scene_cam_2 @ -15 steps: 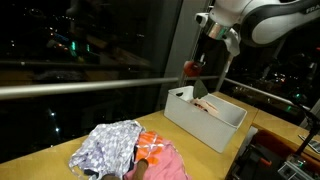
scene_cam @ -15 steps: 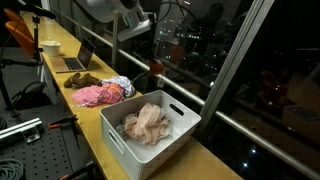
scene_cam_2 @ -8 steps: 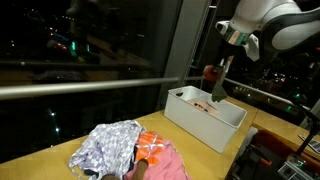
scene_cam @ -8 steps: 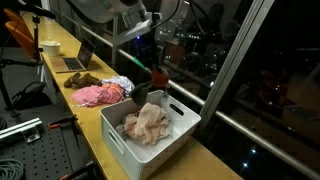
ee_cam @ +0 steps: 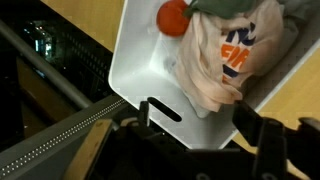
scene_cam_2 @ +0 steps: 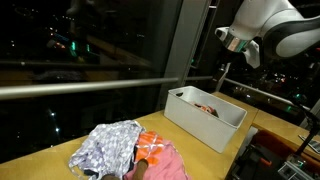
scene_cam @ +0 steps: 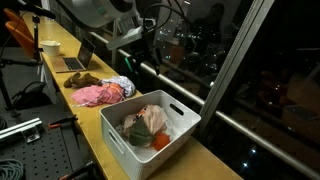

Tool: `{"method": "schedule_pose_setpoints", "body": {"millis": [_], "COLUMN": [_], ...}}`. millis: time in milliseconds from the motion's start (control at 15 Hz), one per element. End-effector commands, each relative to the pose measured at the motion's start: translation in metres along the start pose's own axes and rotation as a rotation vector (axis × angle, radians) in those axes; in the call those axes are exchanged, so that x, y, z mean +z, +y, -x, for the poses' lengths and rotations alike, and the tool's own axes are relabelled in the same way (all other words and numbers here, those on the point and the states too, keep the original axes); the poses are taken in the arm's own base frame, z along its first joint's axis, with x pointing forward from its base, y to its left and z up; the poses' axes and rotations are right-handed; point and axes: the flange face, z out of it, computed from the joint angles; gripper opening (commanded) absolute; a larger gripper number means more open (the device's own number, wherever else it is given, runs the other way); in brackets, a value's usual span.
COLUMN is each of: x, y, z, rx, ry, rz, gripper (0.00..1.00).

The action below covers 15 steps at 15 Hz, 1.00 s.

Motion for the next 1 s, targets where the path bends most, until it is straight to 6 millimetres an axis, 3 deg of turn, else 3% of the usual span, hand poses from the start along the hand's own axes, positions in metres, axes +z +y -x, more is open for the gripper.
{"method": "schedule_pose_setpoints", "body": {"millis": [0,400,667,933], "x": [-0.009,0.012,0.045,0.071], "y": [-0.059,-0.206,-0.274,-0.323], "z": [-0.039,-0.11,-0.135,-0.155], "rx": [-0.024,-0.078,-0.103,-0.082], "ry": [0.097,0.235,0.264,0.268], "rz": [-0.043,-0.232,-0.351,-0.463], "gripper": [1.0,1.0,1.0,1.0]}}
